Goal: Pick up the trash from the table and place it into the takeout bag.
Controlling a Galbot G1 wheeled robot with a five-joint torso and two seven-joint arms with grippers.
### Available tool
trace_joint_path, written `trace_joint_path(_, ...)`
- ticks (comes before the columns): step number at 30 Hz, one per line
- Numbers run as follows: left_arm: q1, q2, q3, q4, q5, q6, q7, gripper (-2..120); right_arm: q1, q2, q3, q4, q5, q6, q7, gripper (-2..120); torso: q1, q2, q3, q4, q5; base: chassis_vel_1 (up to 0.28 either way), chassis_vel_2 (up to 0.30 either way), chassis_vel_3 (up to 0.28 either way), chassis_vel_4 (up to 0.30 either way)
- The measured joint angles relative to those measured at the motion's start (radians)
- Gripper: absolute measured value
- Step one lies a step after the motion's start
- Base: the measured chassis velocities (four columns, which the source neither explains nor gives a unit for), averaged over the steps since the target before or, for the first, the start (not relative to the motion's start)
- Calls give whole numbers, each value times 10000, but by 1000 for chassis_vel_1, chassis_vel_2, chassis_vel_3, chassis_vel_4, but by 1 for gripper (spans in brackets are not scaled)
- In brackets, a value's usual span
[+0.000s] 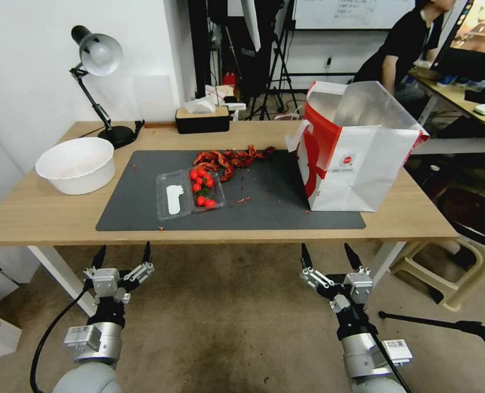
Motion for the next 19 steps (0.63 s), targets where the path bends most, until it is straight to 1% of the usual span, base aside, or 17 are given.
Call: trace_joint_path(19,-17,9,10,8,-8,0,6,100,-3,-3,-1,0,1,-2,1,100,2,0,0,1,0,0,0,0,0)
